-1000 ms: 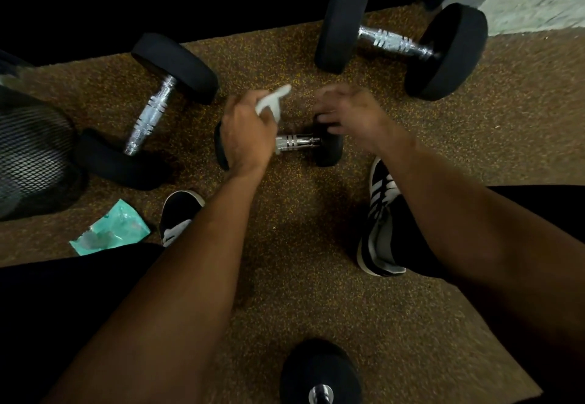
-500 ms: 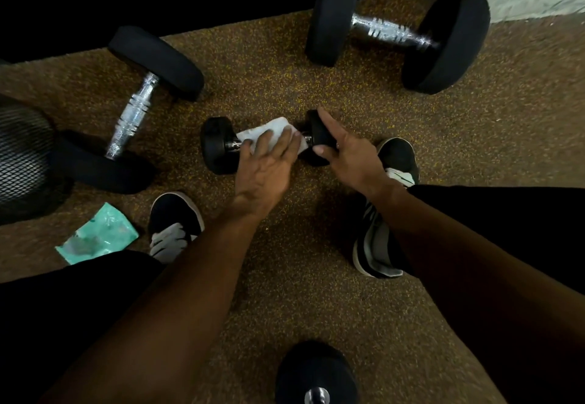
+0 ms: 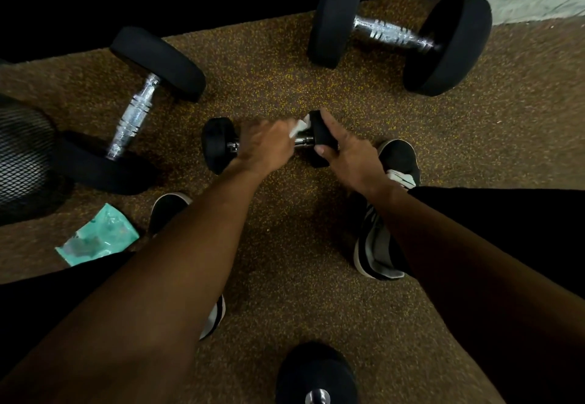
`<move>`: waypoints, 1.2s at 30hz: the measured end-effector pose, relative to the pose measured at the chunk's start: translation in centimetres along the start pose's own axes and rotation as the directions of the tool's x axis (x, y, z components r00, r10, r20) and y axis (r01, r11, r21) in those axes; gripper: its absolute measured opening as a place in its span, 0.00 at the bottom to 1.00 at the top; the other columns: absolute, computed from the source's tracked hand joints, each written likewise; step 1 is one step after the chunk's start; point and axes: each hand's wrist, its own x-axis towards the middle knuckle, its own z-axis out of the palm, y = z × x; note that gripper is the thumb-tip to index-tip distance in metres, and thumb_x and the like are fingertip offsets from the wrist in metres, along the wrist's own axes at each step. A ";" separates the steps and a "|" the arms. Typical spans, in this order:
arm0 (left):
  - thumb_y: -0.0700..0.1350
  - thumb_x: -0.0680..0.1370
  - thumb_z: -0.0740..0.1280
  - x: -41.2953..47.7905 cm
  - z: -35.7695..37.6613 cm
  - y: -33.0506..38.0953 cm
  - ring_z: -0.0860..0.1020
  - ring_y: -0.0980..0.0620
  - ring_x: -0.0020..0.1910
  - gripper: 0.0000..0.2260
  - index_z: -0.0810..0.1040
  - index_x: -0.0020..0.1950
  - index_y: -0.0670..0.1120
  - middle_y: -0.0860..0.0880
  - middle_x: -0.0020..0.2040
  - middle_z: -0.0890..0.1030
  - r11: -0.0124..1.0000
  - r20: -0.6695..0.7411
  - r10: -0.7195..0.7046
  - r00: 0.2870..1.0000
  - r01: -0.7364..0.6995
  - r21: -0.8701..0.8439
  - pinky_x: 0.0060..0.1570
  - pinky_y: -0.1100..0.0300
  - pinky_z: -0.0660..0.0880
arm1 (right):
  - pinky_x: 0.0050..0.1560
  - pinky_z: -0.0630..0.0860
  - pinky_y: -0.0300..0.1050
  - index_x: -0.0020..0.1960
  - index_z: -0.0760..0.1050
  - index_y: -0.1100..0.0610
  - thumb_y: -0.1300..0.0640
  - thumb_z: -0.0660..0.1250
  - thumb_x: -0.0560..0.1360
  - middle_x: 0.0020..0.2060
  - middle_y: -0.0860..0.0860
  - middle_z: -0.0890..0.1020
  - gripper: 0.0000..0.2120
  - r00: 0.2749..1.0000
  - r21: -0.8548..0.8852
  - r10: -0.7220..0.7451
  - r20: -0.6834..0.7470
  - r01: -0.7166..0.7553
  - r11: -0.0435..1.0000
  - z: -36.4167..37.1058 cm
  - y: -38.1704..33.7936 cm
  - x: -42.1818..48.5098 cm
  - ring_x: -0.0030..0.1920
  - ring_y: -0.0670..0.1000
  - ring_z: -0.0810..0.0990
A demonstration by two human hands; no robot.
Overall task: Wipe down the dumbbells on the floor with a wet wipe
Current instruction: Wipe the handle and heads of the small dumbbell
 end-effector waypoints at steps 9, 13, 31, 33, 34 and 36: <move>0.43 0.81 0.62 -0.2 -0.2 -2.4 0.80 0.43 0.47 0.14 0.76 0.66 0.51 0.46 0.51 0.82 0.998 0.103 -0.024 0.994 0.018 0.059 0.42 0.55 0.71 | 0.65 0.70 0.53 0.79 0.49 0.43 0.49 0.61 0.80 0.71 0.54 0.72 0.32 1.000 -0.004 -0.010 0.019 0.010 1.000 -0.1 -0.2 0.0 0.63 0.59 0.77; 0.39 0.79 0.62 -1.1 0.7 0.1 0.78 0.44 0.57 0.17 0.76 0.66 0.51 0.47 0.58 0.82 0.987 -0.004 0.160 0.987 -0.160 -0.017 0.57 0.48 0.71 | 0.64 0.71 0.55 0.79 0.48 0.42 0.47 0.60 0.81 0.70 0.55 0.73 0.31 0.999 -0.054 0.011 0.045 -0.008 0.999 -0.3 -0.1 0.3 0.62 0.61 0.77; 0.47 0.79 0.57 -4.6 2.0 1.6 0.67 0.38 0.70 0.25 0.64 0.78 0.50 0.48 0.76 0.67 0.933 -0.026 0.144 0.989 -0.126 0.338 0.63 0.40 0.66 | 0.66 0.67 0.52 0.77 0.54 0.38 0.47 0.60 0.81 0.72 0.54 0.71 0.28 0.989 0.022 0.084 0.125 -0.087 0.996 -1.3 0.4 2.0 0.69 0.59 0.71; 0.50 0.78 0.57 -5.4 2.2 0.5 0.68 0.38 0.67 0.27 0.60 0.79 0.54 0.50 0.78 0.64 0.941 -0.027 0.066 0.997 -0.053 0.334 0.59 0.41 0.67 | 0.67 0.66 0.52 0.77 0.53 0.38 0.47 0.60 0.81 0.72 0.54 0.70 0.28 0.988 0.032 0.080 0.133 -0.085 0.996 -1.4 0.5 1.8 0.69 0.59 0.70; 0.50 0.79 0.59 -5.8 2.3 0.3 0.67 0.38 0.66 0.28 0.57 0.79 0.56 0.50 0.79 0.62 0.951 -0.032 0.000 0.999 0.010 0.309 0.58 0.42 0.66 | 0.68 0.66 0.53 0.77 0.53 0.38 0.46 0.59 0.81 0.72 0.55 0.70 0.28 0.989 0.041 0.077 0.127 -0.083 0.996 -1.4 0.5 1.8 0.69 0.59 0.70; 0.51 0.79 0.60 -6.6 2.8 1.4 0.66 0.38 0.67 0.29 0.55 0.80 0.56 0.47 0.80 0.58 0.961 -0.026 -0.070 0.997 0.074 0.265 0.58 0.43 0.66 | 0.69 0.66 0.53 0.77 0.54 0.38 0.46 0.59 0.81 0.72 0.55 0.70 0.27 0.990 0.053 0.080 0.113 -0.086 0.995 -1.4 0.3 1.7 0.69 0.59 0.71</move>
